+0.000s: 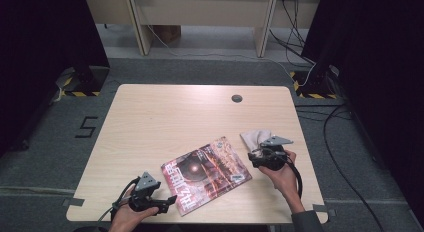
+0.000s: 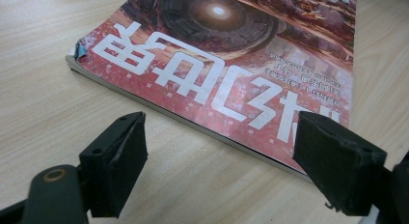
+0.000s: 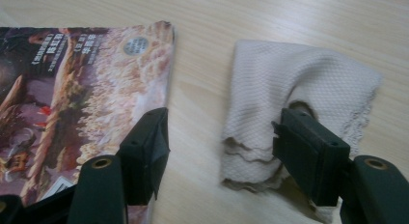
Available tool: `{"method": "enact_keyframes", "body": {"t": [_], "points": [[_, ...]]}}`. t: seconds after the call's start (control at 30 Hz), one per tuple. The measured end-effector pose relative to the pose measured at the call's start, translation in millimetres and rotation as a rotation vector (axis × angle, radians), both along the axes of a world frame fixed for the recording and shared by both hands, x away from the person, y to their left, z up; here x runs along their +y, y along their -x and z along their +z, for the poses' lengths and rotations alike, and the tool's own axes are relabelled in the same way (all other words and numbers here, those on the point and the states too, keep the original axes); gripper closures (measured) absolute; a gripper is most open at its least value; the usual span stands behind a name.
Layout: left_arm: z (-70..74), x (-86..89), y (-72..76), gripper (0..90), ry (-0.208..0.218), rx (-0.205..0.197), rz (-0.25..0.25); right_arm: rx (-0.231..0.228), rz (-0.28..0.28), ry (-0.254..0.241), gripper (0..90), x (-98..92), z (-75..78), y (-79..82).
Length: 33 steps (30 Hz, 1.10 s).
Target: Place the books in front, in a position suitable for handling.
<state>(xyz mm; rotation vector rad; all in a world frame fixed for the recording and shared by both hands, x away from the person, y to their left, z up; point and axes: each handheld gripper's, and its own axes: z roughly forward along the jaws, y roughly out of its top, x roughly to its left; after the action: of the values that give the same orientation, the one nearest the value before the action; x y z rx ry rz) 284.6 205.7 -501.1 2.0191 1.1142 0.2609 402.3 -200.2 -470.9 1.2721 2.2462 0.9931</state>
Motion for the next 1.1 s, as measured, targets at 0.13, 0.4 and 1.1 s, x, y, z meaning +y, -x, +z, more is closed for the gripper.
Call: {"method": "enact_keyframes", "body": {"t": [0.13,0.4,1.1], "points": [[-1.6,-2.7,0.1,18.3,0.001,0.009,-0.008,0.013,0.049,0.012,36.1,8.8,-1.5,3.0],[-6.4,-18.1,-4.1,17.9,-0.014,0.024,-0.033,0.049,0.105,0.023,35.9,29.4,-11.1,5.8],[-9.9,-27.7,-20.3,15.9,-0.054,0.025,-0.014,0.128,0.169,0.019,34.5,52.8,-28.9,0.7]]}}
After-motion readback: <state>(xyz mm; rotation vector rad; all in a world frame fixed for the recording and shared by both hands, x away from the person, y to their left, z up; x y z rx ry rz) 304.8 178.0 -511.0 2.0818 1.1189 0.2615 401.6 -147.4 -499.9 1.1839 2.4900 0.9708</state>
